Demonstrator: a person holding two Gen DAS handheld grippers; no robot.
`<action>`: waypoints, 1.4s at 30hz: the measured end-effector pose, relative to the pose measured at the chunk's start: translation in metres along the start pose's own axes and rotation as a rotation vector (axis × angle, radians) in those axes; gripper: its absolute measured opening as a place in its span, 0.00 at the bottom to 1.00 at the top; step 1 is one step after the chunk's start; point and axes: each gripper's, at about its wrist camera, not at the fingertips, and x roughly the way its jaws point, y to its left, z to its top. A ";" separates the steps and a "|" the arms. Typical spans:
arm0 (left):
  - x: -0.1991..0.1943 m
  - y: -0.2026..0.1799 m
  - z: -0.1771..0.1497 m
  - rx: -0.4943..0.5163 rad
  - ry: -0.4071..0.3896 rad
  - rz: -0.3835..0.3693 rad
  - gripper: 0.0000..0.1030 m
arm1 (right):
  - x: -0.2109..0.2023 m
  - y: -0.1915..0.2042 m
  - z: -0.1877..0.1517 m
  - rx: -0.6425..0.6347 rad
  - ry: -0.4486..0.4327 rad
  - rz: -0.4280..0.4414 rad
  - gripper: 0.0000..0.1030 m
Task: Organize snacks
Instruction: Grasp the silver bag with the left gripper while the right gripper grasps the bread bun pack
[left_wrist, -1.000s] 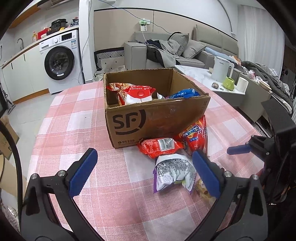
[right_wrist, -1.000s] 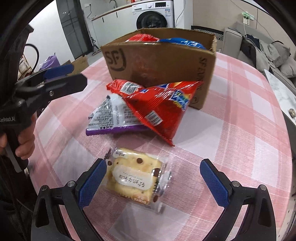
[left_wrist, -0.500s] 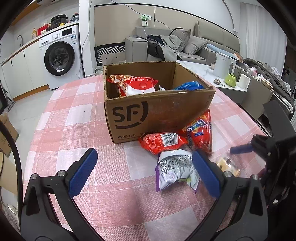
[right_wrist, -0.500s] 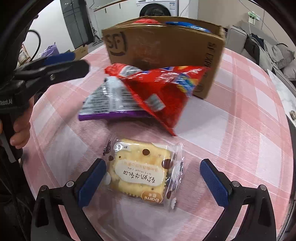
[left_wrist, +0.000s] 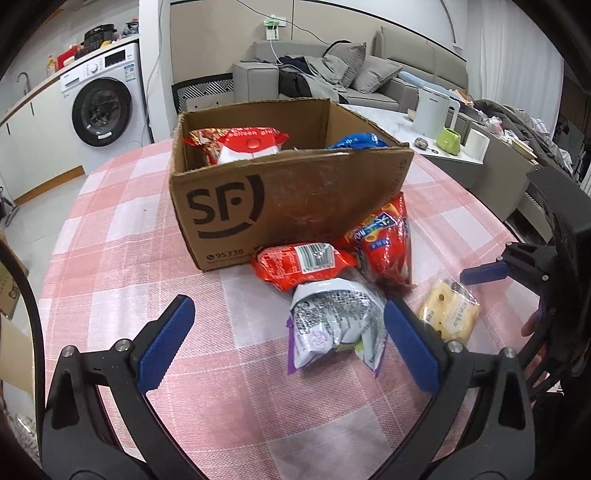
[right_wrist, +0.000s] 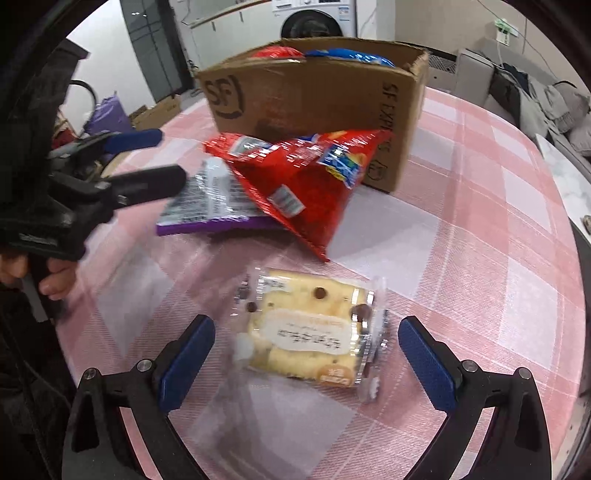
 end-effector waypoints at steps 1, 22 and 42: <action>0.001 0.000 0.000 -0.003 0.003 -0.005 0.99 | 0.000 0.002 0.001 -0.007 0.005 -0.014 0.99; 0.016 -0.008 -0.005 0.000 0.034 -0.025 0.99 | -0.012 0.010 -0.012 -0.106 -0.031 -0.038 0.66; 0.050 -0.005 -0.010 -0.152 0.067 -0.169 0.73 | -0.042 -0.027 -0.016 -0.018 -0.108 -0.037 0.66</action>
